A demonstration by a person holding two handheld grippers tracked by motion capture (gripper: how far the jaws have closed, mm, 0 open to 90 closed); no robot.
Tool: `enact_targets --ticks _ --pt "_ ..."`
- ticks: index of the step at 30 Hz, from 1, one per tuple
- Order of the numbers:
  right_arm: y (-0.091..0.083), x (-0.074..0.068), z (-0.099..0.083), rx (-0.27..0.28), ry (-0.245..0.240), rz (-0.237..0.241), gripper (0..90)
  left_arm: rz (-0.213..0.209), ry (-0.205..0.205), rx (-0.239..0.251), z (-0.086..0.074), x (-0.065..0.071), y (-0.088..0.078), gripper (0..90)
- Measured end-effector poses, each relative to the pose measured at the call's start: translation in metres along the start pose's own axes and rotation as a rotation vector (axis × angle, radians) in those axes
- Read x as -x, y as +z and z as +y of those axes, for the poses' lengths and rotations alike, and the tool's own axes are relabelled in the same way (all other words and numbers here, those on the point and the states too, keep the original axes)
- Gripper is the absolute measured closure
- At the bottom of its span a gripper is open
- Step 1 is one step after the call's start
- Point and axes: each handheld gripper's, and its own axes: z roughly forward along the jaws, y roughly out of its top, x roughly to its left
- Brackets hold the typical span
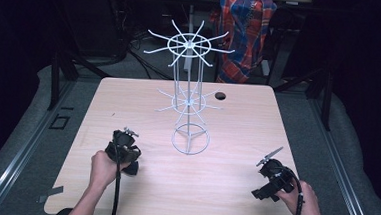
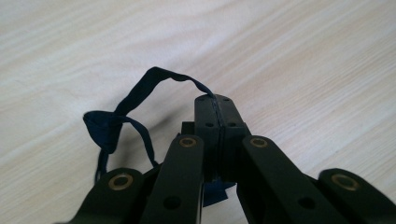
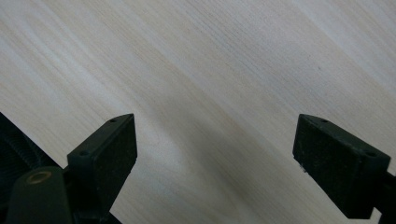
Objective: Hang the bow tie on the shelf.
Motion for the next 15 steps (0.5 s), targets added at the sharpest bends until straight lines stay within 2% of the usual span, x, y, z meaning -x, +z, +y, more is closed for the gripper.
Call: enact_targets --ticks 1,4,7,15 --pt "0.0 0.0 0.0 0.001 0.001 0.001 13.5 -0.012 -0.013 0.034 -0.002 -0.001 -0.007 89.6" --pt "0.0 -0.001 0.0 0.002 -0.001 0.003 13.5 -0.032 -0.021 0.062 -0.004 0.0 -0.014 89.6" --pt "0.0 -0.002 0.0 0.007 0.006 -0.01 13.5 -0.037 -0.023 0.076 -0.005 0.0 -0.017 89.7" --pt "-0.002 0.0 0.001 -0.006 -0.017 0.004 13.5 -0.06 -0.026 0.13 -0.006 0.003 -0.027 89.6"
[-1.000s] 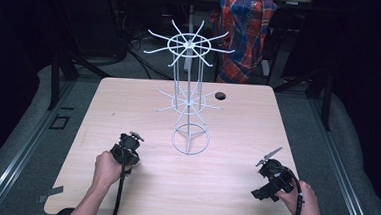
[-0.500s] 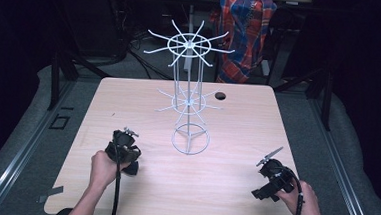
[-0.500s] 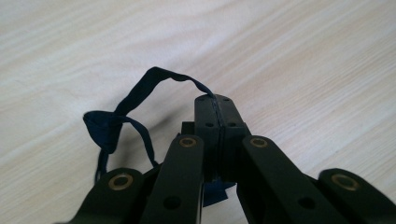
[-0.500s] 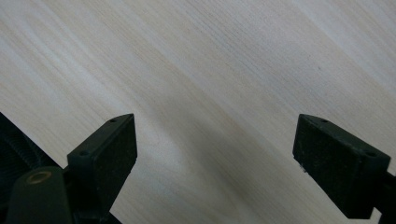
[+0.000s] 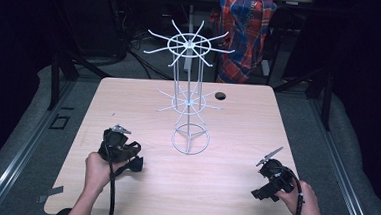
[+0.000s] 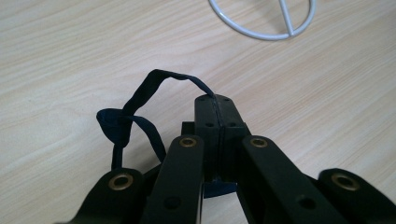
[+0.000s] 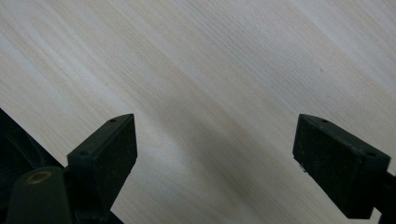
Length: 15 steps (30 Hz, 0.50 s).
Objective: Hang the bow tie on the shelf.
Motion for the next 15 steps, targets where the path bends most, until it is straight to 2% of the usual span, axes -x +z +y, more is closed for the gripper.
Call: enact_targets --ticks 1,3,4,6,10,12,14,15 --pt "0.001 -0.001 -0.001 0.02 0.016 0.002 13.5 -0.002 0.005 0.002 0.0 0.0 -0.001 89.7" --pt "0.0 0.0 0.0 0.004 0.003 0.0 13.5 -0.006 0.001 0.014 0.0 0.0 -0.003 89.6" --pt "0.002 -0.002 -0.001 0.035 0.028 0.003 13.5 -0.006 0.001 0.014 0.0 0.0 -0.003 89.7" --pt "0.001 -0.001 -0.001 0.014 0.012 0.002 13.5 -0.012 -0.003 0.031 0.0 -0.001 -0.006 89.7" --pt "0.001 -0.002 -0.001 0.022 0.015 0.008 13.5 -0.018 -0.01 0.067 0.0 -0.002 -0.012 89.7" --pt "-0.001 0.0 0.0 -0.003 -0.005 -0.002 13.5 -0.027 -0.012 0.078 0.0 -0.002 -0.015 89.7" --pt "0.0 -0.001 0.0 0.002 0.0 0.002 13.5 -0.034 -0.014 0.094 0.0 -0.003 -0.017 89.7" --pt "0.001 -0.002 0.0 0.023 0.013 0.004 13.5 -0.039 -0.017 0.103 0.0 -0.003 -0.018 89.7"
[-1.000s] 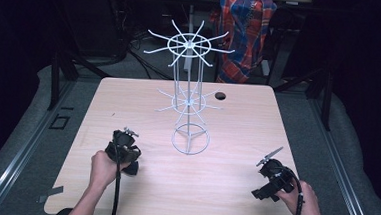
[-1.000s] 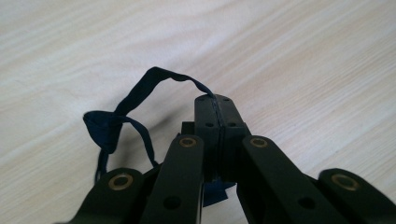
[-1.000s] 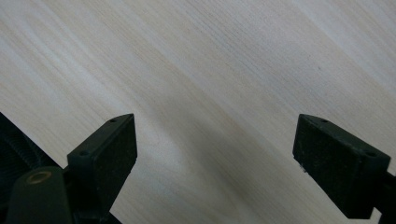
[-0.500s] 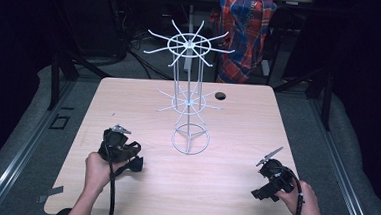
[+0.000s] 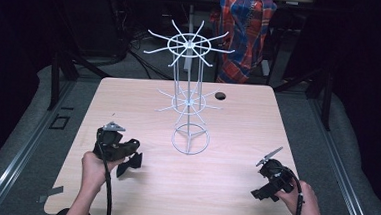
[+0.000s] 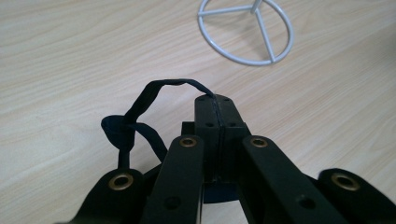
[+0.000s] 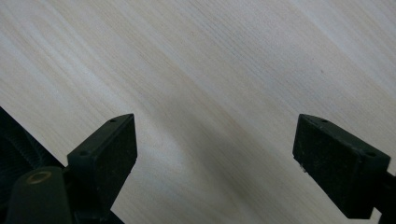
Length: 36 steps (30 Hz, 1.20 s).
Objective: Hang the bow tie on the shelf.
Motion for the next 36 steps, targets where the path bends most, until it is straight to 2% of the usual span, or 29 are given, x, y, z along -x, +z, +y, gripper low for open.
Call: enact_targets --ticks 2,8,9,10,14,21,31,36 --pt "-0.001 0.0 0.001 -0.02 -0.02 -0.004 13.5 -0.009 0.002 0.011 0.001 0.0 -0.002 89.7" --pt "0.0 0.0 0.0 -0.008 -0.008 -0.005 13.5 -0.055 -0.011 0.056 0.004 -0.001 -0.01 89.7" --pt "0.0 -0.001 0.0 -0.006 -0.002 -0.019 13.5 -0.063 -0.015 0.06 0.004 -0.001 -0.011 89.7" --pt "0.0 0.001 0.001 -0.02 -0.018 -0.008 13.5 -0.066 -0.017 0.068 0.004 -0.001 -0.012 89.7" --pt "0.0 -0.001 0.002 -0.019 -0.019 -0.003 13.5 -0.085 -0.018 0.087 0.007 0.001 -0.016 89.7" --pt "-0.001 0.0 0.0 -0.01 -0.013 -0.007 13.5 -0.097 -0.014 0.112 0.011 0.004 -0.02 89.8" --pt "-0.002 0.002 0.0 -0.02 -0.017 -0.019 13.5 -0.115 -0.031 0.148 0.019 -0.002 -0.026 89.8" --pt "-0.002 0.002 0.0 -0.024 -0.017 -0.016 13.5 -0.109 -0.037 0.169 0.021 -0.005 -0.029 89.8"
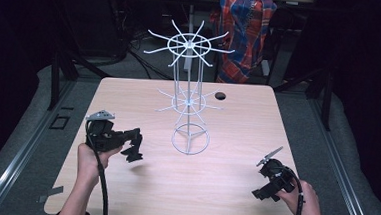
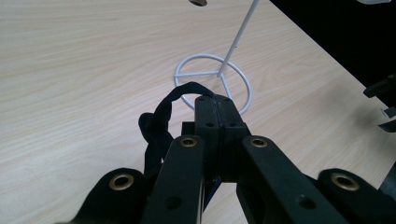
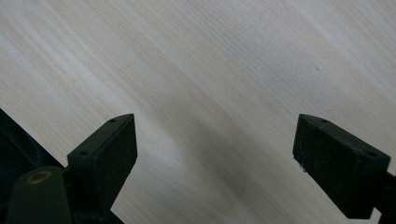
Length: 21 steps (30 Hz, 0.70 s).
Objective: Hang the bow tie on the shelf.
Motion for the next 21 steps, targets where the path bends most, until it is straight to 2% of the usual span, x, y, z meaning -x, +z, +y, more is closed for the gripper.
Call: enact_targets --ticks 3,10,21 --pt "0.0 0.0 0.0 0.003 0.001 -0.001 13.5 0.012 -0.007 0.01 0.001 -0.002 -0.003 89.8" --pt "0.0 -0.001 -0.001 0.01 0.008 0.004 13.6 0.008 -0.005 0.02 0.005 -0.004 -0.006 89.8" --pt "0.001 -0.001 0.001 -0.013 -0.005 0.008 13.7 0.012 -0.004 0.025 0.012 -0.003 -0.006 89.8"
